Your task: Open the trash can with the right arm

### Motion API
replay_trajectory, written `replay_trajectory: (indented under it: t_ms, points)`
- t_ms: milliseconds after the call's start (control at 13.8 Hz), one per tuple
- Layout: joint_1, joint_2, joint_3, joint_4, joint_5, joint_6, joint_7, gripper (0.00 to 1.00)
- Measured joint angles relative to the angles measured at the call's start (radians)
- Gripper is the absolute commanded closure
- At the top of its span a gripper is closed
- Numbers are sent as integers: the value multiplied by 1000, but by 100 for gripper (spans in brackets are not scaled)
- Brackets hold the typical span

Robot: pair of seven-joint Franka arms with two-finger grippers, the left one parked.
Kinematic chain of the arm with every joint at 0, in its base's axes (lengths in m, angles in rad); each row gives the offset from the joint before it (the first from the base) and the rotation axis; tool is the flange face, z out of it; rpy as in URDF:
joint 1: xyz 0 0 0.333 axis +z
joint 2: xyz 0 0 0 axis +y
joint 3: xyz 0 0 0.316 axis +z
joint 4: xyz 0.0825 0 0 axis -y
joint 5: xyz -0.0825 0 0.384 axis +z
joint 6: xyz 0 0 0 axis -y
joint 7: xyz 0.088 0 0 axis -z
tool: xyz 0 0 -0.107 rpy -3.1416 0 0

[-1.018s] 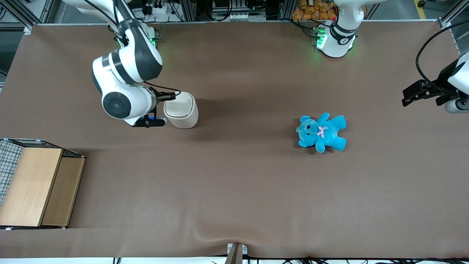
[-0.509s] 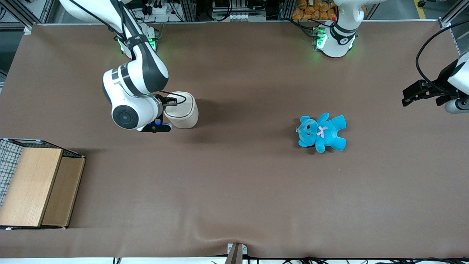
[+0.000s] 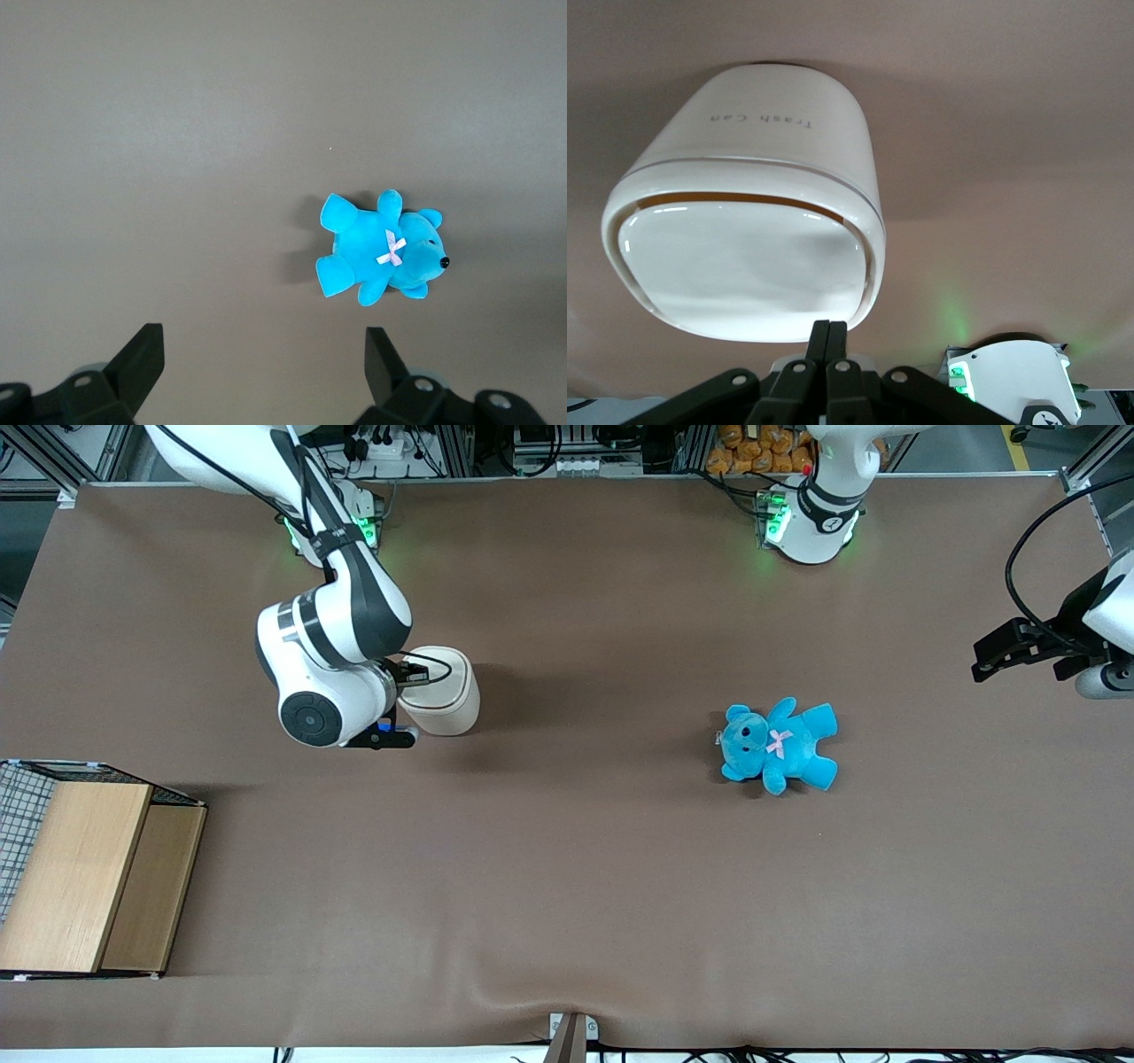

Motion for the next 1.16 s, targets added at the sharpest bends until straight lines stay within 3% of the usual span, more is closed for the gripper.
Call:
replay_trajectory:
  t_ms: [1164]
  points:
    - [0, 40, -6, 2, 6, 27, 1, 100]
